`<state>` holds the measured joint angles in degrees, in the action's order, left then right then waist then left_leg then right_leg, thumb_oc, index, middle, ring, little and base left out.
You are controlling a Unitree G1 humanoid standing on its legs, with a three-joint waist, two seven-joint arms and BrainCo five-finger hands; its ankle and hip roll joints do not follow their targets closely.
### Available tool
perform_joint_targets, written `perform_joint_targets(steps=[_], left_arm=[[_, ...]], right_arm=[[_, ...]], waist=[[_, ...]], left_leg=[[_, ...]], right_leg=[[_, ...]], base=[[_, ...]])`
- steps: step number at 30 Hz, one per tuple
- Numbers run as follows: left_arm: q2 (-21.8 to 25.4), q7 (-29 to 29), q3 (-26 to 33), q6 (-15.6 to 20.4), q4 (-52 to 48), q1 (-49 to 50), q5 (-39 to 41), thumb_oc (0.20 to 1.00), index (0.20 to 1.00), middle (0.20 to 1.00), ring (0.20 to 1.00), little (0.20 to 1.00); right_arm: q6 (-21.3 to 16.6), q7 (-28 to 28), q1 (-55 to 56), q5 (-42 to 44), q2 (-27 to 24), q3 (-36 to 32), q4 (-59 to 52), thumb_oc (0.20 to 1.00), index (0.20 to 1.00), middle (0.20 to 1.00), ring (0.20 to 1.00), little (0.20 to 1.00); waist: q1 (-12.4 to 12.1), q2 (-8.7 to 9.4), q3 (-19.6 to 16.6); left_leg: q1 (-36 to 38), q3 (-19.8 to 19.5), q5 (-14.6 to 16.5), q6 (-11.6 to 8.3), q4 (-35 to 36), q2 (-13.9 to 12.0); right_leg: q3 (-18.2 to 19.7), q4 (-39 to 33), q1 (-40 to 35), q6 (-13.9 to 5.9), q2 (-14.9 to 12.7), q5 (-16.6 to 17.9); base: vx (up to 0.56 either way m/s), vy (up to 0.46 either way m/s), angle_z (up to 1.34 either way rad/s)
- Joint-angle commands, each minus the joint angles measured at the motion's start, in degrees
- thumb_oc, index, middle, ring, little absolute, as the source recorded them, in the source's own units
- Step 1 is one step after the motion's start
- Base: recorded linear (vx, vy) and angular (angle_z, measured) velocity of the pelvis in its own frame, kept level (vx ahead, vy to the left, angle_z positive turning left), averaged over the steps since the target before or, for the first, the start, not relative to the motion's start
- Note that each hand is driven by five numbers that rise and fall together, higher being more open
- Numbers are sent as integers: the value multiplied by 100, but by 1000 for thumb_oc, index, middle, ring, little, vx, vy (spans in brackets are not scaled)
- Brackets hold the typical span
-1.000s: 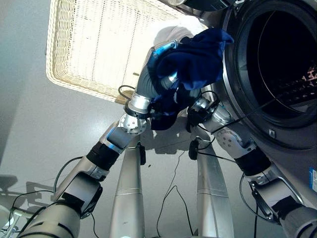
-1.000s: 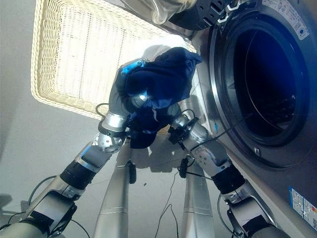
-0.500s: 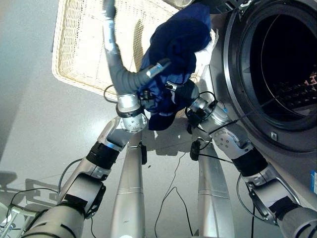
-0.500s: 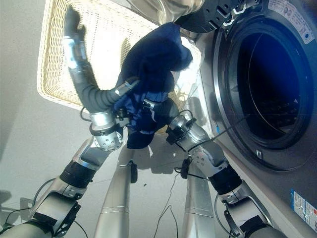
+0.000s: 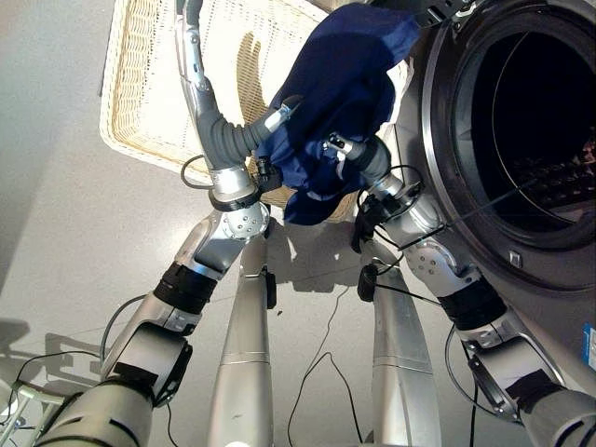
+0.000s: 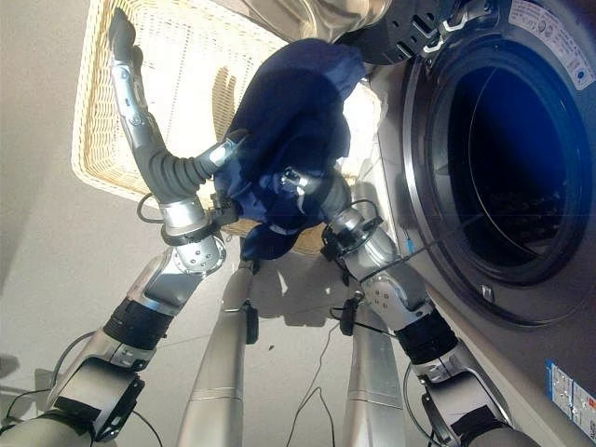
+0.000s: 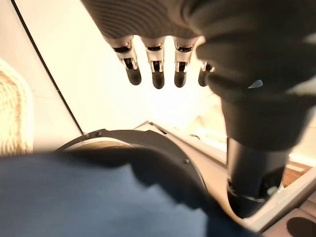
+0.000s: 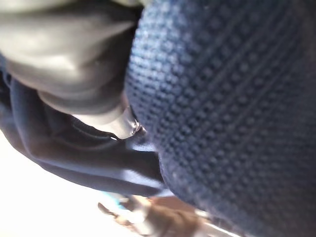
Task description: Put the clothes into the washing machine.
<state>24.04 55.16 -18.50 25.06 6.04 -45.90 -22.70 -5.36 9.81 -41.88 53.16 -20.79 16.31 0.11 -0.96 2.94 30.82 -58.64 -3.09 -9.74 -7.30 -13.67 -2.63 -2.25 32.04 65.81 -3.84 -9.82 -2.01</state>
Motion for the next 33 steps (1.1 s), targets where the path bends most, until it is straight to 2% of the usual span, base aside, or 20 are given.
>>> perform_joint_targets(steps=[1,5,7,8,14,15,18,23,26,28,31,32,33], left_arm=[[16,-150,133,87,88,-223,420,1000,1000,1000,1000,1000],[19,-147,130,87,107,-230,431,1000,1000,1000,1000,1000],[22,-171,140,98,241,-230,618,1000,1000,1000,1000,1000],[30,148,146,245,962,-286,853,1000,1000,1000,1000,1000],[98,599,16,243,2062,-575,1111,1000,1000,1000,1000,1000],[104,673,-59,312,2436,-685,1296,1000,1000,1000,1000,1000],[124,687,-110,262,2738,-784,1454,1000,1000,1000,1000,1000],[417,564,-334,272,3559,-1042,2125,1000,1000,1000,1000,1000],[516,403,-355,310,3935,-1129,2357,1000,1000,1000,1000,1000],[674,342,-442,326,4111,-1047,2357,1000,1000,1000,1000,1000],[827,350,-507,250,4068,-894,2295,1000,1000,1000,1000,1000],[970,333,-543,174,4070,-824,2304,1000,1000,1000,1000,1000],[1038,295,-559,127,4106,-821,2350,1000,1000,1000,1000,1000]], right_arm=[[-845,-198,40,286,162,-299,-529,200,200,200,200,200],[-868,-225,37,284,162,-310,-523,200,200,200,200,200],[-1016,-403,46,344,164,-419,-473,200,200,200,200,200],[-1305,-813,39,822,103,-769,64,200,200,200,200,200],[-1420,-895,-103,1663,-46,-953,1231,200,200,200,200,200],[-1470,-884,-189,1874,-147,-935,1735,200,200,200,200,200],[-1471,-977,-296,2078,-267,-934,2233,200,200,200,200,200],[-1456,-1060,-770,2938,-731,-978,3871,200,200,200,200,200],[-1585,-1459,-1150,3311,-1131,-1268,4726,200,200,200,200,200],[-2279,-2185,-1553,3406,-1779,-1505,5182,200,200,200,200,200],[-2908,-2661,-1674,3333,-2164,-1628,5212,200,200,200,200,200],[-3297,-3303,-1737,3096,-2446,-1709,5083,200,200,200,200,200],[-3456,-3550,-1779,2899,-2604,-1774,5115,200,200,200,200,200]], waist=[[116,-272,-102],[115,-272,-102],[134,-272,-102],[189,-287,-102],[244,-288,-102],[261,-280,-102],[263,-276,-102],[264,-270,-102],[257,-256,-102],[249,-212,-102],[240,-154,-102],[258,-87,-102],[278,-52,-102]], left_leg=[[-201,-191,358,259,-640,302],[-200,-189,358,259,-639,301],[-204,-173,359,253,-656,286],[-194,-123,369,224,-677,228],[-158,-57,360,181,-672,166],[-139,-32,349,159,-644,141],[-120,-12,343,140,-597,121],[-94,19,358,95,-568,47],[-50,13,398,80,-562,2],[-39,-39,468,80,-599,-47],[-45,-88,509,90,-598,-79],[-35,-121,541,94,-602,-89],[-36,-131,538,97,-598,-102]], right_leg=[[-409,-946,-303,-380,159,1010],[-408,-944,-302,-382,159,1011],[-393,-921,-297,-386,165,1008],[-351,-902,-297,-397,173,1006],[-318,-905,-319,-404,202,1020],[-317,-954,-338,-408,207,1044],[-314,-1011,-358,-406,224,1056],[-287,-1046,-379,-369,284,1039],[-293,-1074,-439,-380,305,1035],[-317,-1099,-502,-400,326,1050],[-346,-1111,-532,-411,344,1056],[-356,-1136,-561,-418,375,1070],[-365,-1150,-574,-424,386,1089]], base=[[0,0,0],[0,0,0],[-2,40,0],[-4,75,-2],[-5,37,-7],[-11,12,-9],[-5,7,-9],[0,8,-7],[1,-4,-8],[-1,-58,-8],[-3,-64,-2],[-6,-65,1],[-5,-61,0]])
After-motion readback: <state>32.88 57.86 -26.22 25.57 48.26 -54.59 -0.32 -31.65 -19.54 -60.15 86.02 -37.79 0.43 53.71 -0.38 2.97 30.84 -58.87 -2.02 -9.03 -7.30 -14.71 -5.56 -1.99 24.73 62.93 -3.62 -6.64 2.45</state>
